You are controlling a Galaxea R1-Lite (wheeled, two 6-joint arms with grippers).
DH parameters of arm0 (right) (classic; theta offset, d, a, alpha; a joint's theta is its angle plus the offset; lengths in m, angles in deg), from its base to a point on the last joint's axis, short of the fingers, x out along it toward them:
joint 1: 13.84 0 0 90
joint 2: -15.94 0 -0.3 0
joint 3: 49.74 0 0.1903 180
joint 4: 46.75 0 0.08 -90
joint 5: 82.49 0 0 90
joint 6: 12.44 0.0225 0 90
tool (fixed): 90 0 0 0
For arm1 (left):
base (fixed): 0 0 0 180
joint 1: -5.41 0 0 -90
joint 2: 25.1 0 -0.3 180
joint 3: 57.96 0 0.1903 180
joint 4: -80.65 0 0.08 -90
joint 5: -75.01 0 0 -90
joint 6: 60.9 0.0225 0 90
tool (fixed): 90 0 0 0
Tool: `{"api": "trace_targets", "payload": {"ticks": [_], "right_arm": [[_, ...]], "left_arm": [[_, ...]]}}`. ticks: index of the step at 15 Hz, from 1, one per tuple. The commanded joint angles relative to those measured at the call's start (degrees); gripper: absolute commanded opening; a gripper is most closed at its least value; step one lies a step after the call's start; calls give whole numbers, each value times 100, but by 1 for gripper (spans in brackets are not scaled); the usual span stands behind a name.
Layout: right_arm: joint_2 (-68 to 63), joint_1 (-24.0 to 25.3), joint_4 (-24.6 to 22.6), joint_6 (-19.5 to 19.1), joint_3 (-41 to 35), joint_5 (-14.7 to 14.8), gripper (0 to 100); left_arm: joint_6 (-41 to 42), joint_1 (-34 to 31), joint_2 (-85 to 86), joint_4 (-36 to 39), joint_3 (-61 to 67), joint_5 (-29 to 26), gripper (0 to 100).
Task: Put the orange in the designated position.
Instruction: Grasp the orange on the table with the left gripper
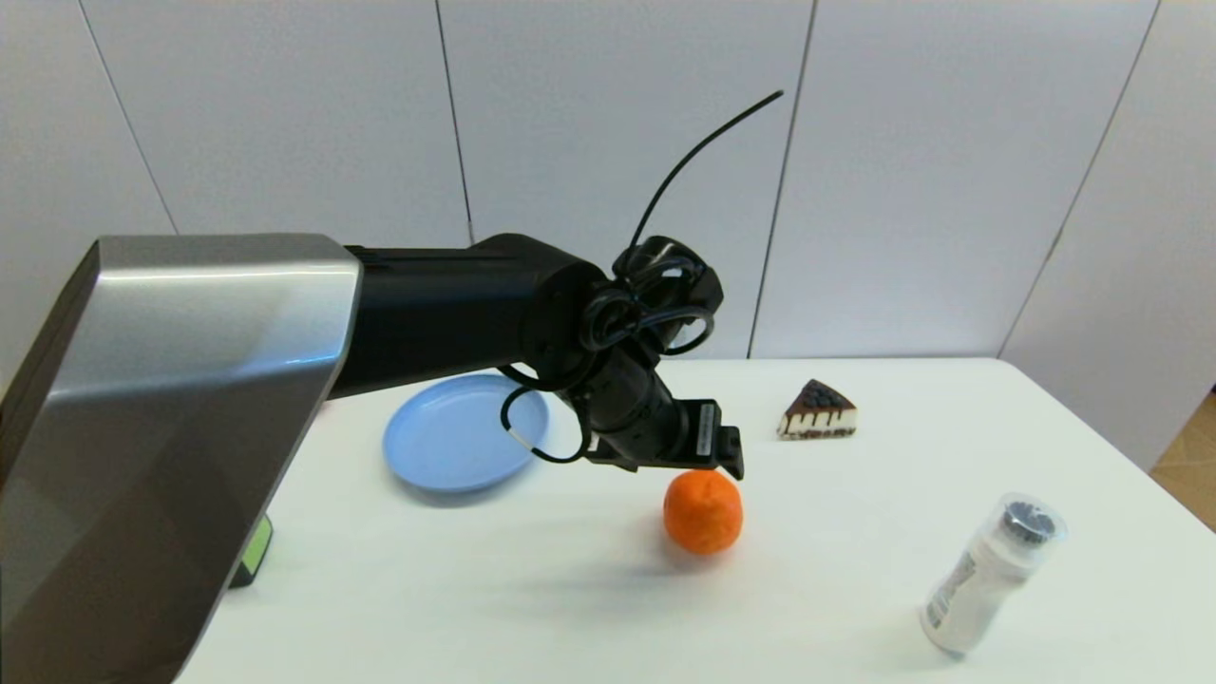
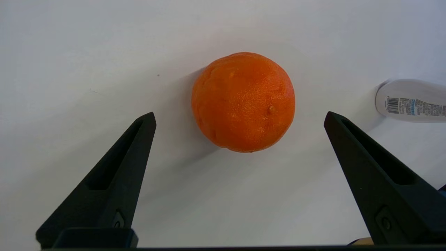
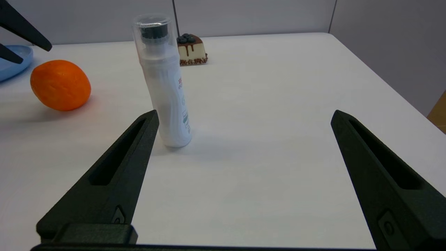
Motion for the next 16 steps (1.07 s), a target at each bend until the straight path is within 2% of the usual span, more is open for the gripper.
{"api": "trace_targets", "payload": {"ticks": [1, 16], "right_arm": [[1, 0, -2, 9, -1, 2, 100], [1, 0, -2, 9, -1, 2, 100]], "left_arm": [[4, 137, -35, -32, 0, -29, 100], [-57, 356, -606, 275, 0, 33, 100]]}}
